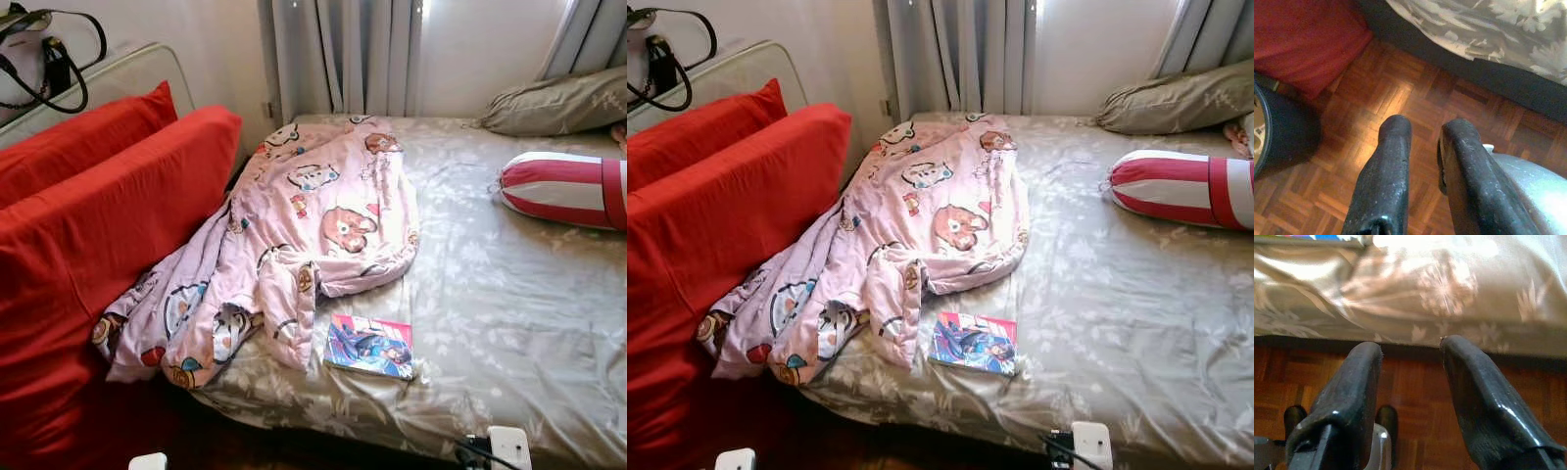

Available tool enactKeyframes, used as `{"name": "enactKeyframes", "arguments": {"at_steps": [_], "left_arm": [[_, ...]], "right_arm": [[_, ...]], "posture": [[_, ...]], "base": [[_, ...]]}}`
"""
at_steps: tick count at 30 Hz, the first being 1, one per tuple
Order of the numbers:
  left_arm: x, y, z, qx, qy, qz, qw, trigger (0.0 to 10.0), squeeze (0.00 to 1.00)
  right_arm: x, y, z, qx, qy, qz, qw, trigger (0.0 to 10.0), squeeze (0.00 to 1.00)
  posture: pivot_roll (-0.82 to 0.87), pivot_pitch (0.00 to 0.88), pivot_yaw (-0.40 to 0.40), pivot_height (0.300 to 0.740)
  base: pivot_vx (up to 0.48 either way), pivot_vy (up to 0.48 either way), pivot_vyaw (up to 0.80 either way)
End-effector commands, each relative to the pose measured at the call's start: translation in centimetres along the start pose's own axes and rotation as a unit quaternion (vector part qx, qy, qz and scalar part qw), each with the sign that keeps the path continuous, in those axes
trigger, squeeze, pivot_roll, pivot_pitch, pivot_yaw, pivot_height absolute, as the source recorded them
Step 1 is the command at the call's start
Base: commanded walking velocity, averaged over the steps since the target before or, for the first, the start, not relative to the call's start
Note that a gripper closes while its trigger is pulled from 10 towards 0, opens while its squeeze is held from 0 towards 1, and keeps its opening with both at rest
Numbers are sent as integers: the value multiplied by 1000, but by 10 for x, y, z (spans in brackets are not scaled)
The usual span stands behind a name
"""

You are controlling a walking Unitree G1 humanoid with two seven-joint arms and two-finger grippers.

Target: Clean up the room

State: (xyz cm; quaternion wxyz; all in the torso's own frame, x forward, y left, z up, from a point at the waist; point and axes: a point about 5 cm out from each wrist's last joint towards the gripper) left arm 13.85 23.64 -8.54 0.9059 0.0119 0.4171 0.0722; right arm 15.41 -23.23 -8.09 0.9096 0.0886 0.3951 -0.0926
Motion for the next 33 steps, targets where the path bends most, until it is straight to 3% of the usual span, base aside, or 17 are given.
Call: {"name": "enactKeyframes", "arguments": {"at_steps": [1,13,19,33], "left_arm": [[-1,2,-5,1,13,7,1000,10000,0],[-2,0,-12,-11,27,5,1000,10000,0],[-7,11,-23,-13,53,13,998,10000,0],[-8,26,-22,-12,62,19,998,10000,0]], "right_arm": [[-2,-1,-10,13,22,-10,1000,10000,0],[-10,-16,-27,3,66,-22,998,10000,0],[-14,-20,-35,9,79,-22,997,10000,0],[-17,-25,-38,27,83,-27,996,10000,0]], "posture": [[-35,0,67,740],[-45,0,82,740],[-39,0,82,740],[-31,0,81,740]], "base": [[0,0,0],[41,0,0],[319,0,667],[336,0,0]]}}
Point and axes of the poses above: a point about 5 cm out from each wrist's last joint towards the gripper, its own x axis pointing out of the wrist towards the gripper, its own z axis along the axis of the wrist's last joint, y = z × x, and after that the axes turned 6 degrees about x, right-handed
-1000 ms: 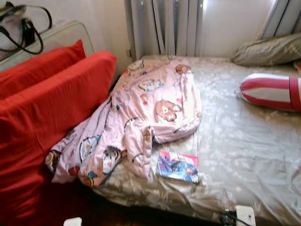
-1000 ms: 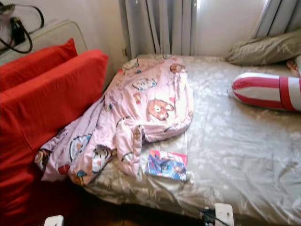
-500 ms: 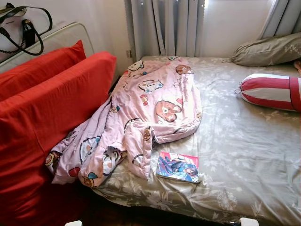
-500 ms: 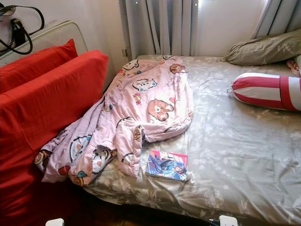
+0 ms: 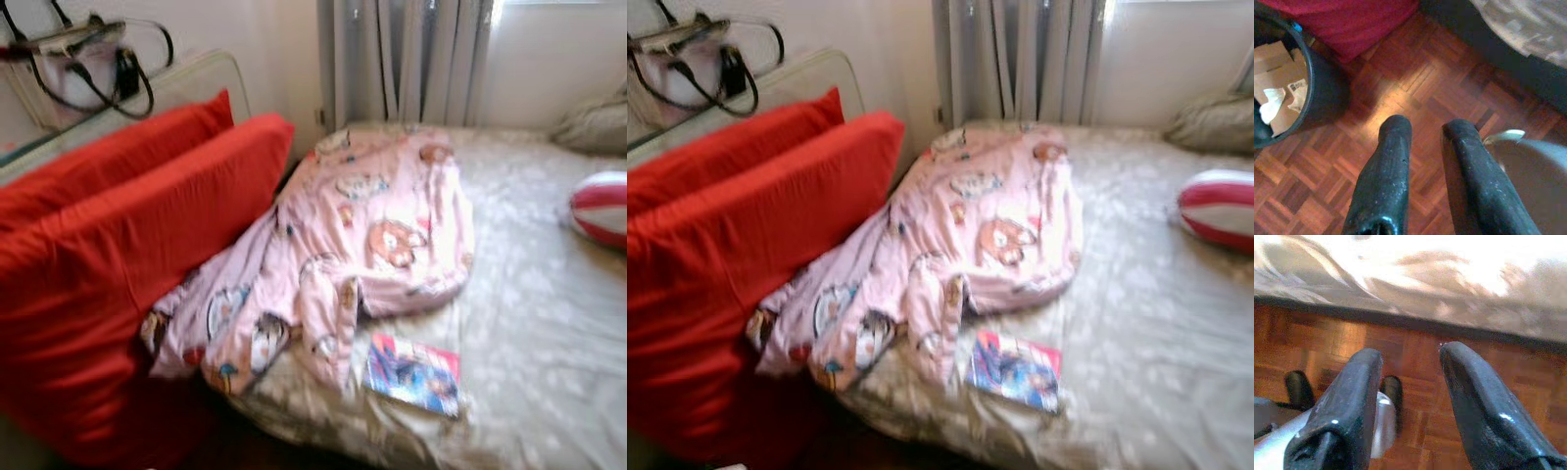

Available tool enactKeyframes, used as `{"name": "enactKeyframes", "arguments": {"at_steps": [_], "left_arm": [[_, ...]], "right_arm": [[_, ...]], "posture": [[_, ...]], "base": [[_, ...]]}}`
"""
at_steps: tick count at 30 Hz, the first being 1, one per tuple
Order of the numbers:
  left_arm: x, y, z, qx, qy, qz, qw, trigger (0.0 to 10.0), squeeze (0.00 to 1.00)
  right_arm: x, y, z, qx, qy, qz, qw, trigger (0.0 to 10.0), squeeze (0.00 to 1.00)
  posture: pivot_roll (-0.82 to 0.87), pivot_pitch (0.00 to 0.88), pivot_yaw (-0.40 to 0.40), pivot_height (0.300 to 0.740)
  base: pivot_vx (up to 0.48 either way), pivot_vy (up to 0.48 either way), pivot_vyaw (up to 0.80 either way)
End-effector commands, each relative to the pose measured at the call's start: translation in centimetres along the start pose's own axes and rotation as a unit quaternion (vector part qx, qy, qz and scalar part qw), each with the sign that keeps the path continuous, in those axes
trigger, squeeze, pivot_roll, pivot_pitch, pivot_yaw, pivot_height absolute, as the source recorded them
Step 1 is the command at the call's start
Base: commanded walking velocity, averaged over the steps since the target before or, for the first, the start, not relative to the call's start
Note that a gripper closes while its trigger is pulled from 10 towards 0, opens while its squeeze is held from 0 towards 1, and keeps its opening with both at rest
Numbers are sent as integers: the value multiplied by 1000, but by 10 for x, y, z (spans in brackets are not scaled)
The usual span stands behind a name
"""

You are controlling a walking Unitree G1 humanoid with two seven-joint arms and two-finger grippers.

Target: Clean up the room

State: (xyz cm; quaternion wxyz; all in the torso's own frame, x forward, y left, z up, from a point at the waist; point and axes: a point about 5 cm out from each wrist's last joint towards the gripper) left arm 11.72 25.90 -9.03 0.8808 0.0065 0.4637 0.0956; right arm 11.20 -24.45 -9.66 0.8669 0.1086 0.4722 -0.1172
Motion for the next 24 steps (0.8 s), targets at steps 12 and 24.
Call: {"name": "enactKeyframes", "arguments": {"at_steps": [12,24], "left_arm": [[4,-10,11,-15,-18,-16,1000,10000,0],[10,-31,24,-28,-34,-31,999,10000,0]], "right_arm": [[0,-5,7,4,-23,-11,1000,10000,0],[7,2,40,-10,-59,-5,998,10000,0]], "posture": [[-24,0,58,740],[-11,0,-25,740]], "base": [[21,0,0],[0,0,0]]}}
Point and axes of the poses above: a point about 5 cm out from each wrist's last joint towards the gripper, its own x axis pointing out of the wrist towards the gripper, its own z axis along the axis of the wrist's last joint, y = z × x, and after that the axes turned 6 degrees about x, right-handed
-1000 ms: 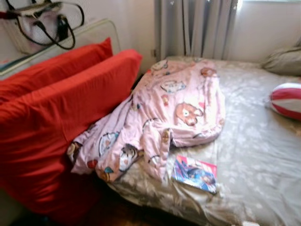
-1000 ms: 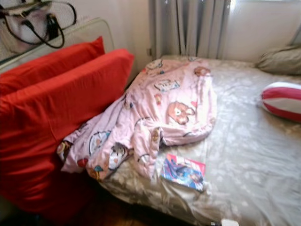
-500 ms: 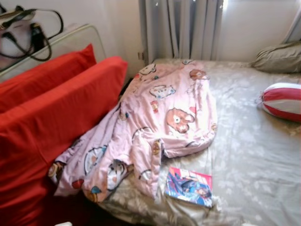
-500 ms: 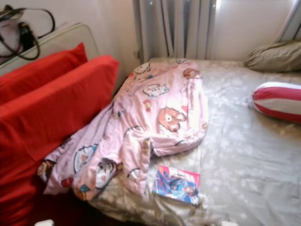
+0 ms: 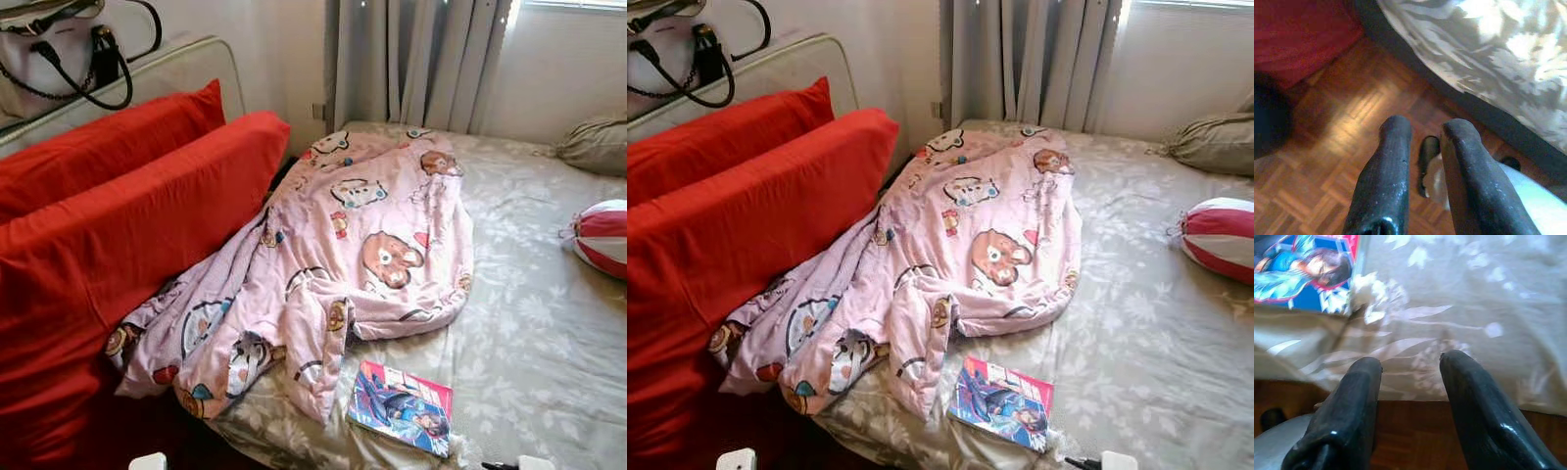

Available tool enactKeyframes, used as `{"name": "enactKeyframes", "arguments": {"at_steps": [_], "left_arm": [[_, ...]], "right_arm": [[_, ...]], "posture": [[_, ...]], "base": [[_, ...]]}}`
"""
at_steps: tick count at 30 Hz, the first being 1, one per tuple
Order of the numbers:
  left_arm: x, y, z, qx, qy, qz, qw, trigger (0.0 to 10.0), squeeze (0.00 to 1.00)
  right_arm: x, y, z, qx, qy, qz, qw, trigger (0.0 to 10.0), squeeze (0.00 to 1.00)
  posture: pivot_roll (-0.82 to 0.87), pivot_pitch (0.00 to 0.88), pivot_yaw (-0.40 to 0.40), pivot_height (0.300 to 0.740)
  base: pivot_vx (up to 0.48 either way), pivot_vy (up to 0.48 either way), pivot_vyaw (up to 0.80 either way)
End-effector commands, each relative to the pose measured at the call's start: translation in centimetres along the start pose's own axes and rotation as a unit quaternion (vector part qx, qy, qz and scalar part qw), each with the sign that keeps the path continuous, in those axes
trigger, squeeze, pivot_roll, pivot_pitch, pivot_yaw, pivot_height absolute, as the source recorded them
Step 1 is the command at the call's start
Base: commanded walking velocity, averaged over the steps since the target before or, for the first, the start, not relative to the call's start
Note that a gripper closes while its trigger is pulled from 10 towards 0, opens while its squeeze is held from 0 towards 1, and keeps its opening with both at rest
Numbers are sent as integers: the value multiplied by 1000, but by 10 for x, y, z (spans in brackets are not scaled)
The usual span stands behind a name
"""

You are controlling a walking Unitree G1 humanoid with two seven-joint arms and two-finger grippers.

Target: Clean up the room

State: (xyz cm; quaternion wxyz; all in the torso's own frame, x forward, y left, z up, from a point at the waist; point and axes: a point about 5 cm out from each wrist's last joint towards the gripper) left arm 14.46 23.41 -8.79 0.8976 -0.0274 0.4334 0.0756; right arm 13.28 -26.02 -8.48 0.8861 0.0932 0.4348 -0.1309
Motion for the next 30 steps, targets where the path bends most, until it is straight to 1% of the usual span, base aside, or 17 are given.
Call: {"name": "enactKeyframes", "arguments": {"at_steps": [1,3,6,7,10,13,14,16,17,18,20,21,22,24,27,28,30], "left_arm": [[1,-3,2,-4,-3,4,1000,10000,0],[3,-7,6,-12,-13,6,1000,10000,0],[4,-7,9,-15,-18,8,1000,10000,0],[4,-7,11,-14,-25,10,1000,10000,0],[4,-3,24,-2,-73,24,997,10000,0],[3,-1,26,-3,-86,26,996,10000,0],[1,2,32,-2,-117,34,993,10000,0],[-2,7,53,5,-188,39,981,10000,0],[-2,7,53,5,-188,39,981,10000,0],[-5,6,65,13,-230,37,972,10000,0],[-10,2,80,33,-282,32,958,10000,0],[-12,0,84,40,-297,30,954,10000,0],[-18,-3,98,48,-334,29,941,10000,0],[-22,-5,106,51,-354,29,934,10000,0],[-28,-12,122,55,-388,29,920,10000,0],[-28,-12,122,55,-388,29,920,10000,0],[-30,-16,131,58,-402,26,913,10000,0]], "right_arm": [[5,9,12,-5,-14,8,1000,10000,0],[9,18,23,-8,-24,16,1000,10000,0],[10,20,25,-5,-28,18,999,10000,0],[11,22,28,-1,-35,19,999,10000,0],[13,30,44,8,-67,34,997,10000,0],[14,31,48,7,-78,36,996,10000,0],[14,32,57,8,-101,40,994,10000,0],[13,36,84,8,-167,54,984,10000,0],[13,36,84,8,-167,54,984,10000,0],[11,39,98,6,-207,63,976,10000,0],[7,43,114,2,-251,72,965,10000,0],[6,45,118,-1,-264,75,962,10000,0],[2,49,127,-7,-297,80,951,10000,0],[0,52,131,-9,-313,83,946,10000,0],[-5,63,132,-23,-340,103,934,10000,0],[-5,63,132,-23,-340,103,934,10000,0],[-7,67,133,-26,-350,108,930,10000,0]], "posture": [[-11,0,-25,740],[2,0,-30,740],[5,0,-24,740],[2,0,-21,740],[6,0,-22,740],[12,0,-19,740],[14,0,-18,740],[9,0,-6,740],[9,0,-6,740],[2,0,2,740],[-8,0,11,740],[-11,0,14,740],[-17,0,22,740],[-16,0,29,740],[-13,0,40,740],[-13,0,40,740],[-17,0,47,740]], "base": [[0,0,0],[0,0,0],[0,0,0],[0,0,0],[0,0,0],[0,0,0],[0,0,0],[0,0,0],[0,0,0],[0,0,0],[0,0,0],[0,0,0],[0,0,0],[0,0,0],[0,0,0],[0,0,0],[0,0,0]]}}
Point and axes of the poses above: a point about 5 cm out from each wrist's last joint towards the gripper, its own x axis pointing out of the wrist towards the gripper, its own z axis along the axis of the wrist's last joint, y = z × x, and after that the axes turned 6 degrees about x, right-handed
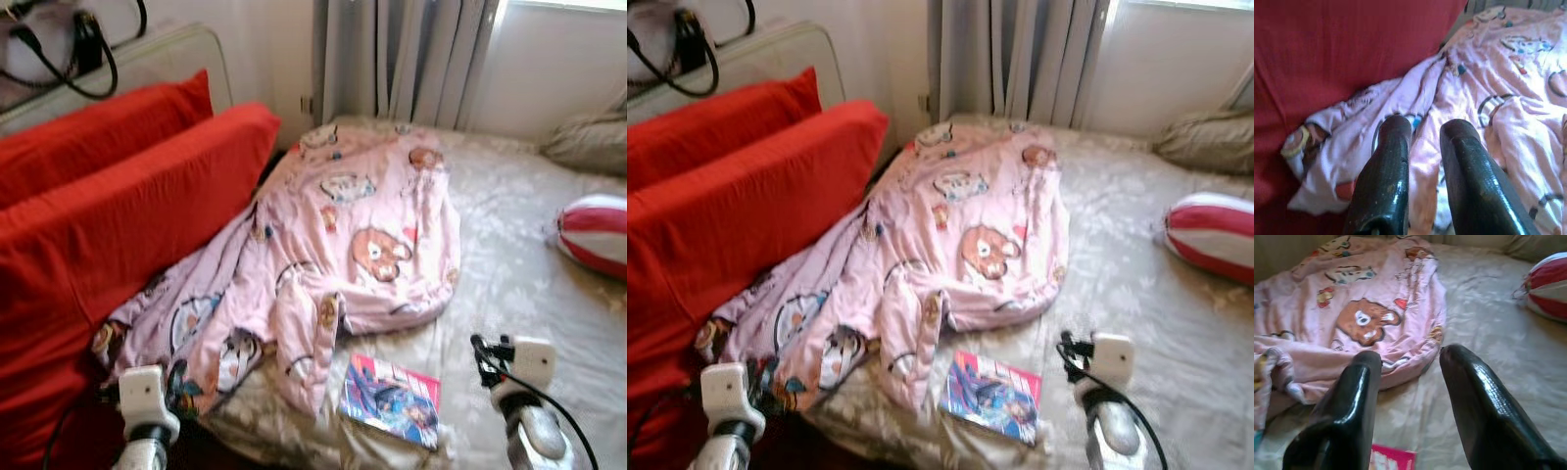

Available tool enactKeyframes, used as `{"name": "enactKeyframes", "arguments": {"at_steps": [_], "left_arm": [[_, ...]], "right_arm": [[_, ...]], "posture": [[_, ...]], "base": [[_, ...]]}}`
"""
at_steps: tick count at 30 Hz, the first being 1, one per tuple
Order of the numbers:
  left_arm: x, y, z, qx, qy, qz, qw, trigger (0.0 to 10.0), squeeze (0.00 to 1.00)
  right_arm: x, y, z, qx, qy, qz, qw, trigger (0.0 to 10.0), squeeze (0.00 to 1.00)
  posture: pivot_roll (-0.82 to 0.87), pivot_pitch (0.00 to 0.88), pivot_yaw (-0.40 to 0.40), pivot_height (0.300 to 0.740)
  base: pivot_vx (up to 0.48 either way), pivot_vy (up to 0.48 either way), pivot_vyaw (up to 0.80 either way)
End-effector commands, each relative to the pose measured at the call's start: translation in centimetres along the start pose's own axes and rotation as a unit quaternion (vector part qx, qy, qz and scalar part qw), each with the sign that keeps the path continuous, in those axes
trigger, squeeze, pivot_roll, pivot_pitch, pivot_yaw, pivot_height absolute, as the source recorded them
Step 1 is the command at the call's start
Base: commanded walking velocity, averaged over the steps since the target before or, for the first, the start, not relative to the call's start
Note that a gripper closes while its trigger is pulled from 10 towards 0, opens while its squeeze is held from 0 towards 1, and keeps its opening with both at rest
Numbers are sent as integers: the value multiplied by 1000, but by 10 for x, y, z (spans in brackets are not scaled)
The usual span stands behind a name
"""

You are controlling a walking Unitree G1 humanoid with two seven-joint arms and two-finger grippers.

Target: Clean up the room

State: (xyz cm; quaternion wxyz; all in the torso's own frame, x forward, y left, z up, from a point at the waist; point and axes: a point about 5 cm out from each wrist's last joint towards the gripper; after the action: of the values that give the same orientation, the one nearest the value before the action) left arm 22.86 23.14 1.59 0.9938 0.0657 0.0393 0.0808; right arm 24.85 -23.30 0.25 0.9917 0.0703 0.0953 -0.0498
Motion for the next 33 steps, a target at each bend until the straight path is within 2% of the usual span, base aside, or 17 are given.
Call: {"name": "enactKeyframes", "arguments": {"at_steps": [1,5,8,12,17,21,25,33], "left_arm": [[3,-4,6,1,-9,-5,1000,10000,0],[3,-17,13,2,-20,-25,999,10000,0],[-4,-23,12,-1,-14,-25,1000,10000,0],[-8,-26,11,-6,-10,-24,1000,10000,0],[-17,-30,7,-11,-4,-14,1000,10000,0],[-21,-31,9,-15,-4,-10,1000,10000,0],[-23,-25,8,-11,6,-6,1000,10000,0],[-24,-13,7,2,13,-5,1000,10000,0]], "right_arm": [[0,3,5,-6,-17,7,1000,10000,0],[2,9,15,-8,-41,27,999,10000,0],[1,5,19,-11,-46,26,999,10000,0],[2,6,22,-24,-50,33,998,10000,0],[-1,-2,27,-32,-51,40,997,10000,0],[2,-2,31,-36,-49,43,997,10000,0],[2,-2,31,-38,-49,37,997,10000,0],[-2,4,19,-30,-18,35,999,10000,0]], "posture": [[-30,0,54,740],[-46,0,48,740],[-37,0,20,740],[-57,0,11,740],[-33,0,-25,740],[-19,0,-23,740],[-12,0,-13,740],[-15,0,4,740]], "base": [[0,0,0],[0,0,0],[0,0,0],[0,0,0],[0,0,0],[0,0,0],[0,0,0],[0,0,0]]}}
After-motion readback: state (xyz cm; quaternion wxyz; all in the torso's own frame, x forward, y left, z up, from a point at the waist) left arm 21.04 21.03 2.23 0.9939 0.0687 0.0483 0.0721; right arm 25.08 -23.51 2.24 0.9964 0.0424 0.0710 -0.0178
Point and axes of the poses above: a point about 5 cm out from each wrist's last joint towards the gripper, its own x axis pointing out of the wrist towards the gripper, its own z axis along the axis of the wrist's last joint, y = z × x, and after that the axes turned 6 degrees about x, right-handed
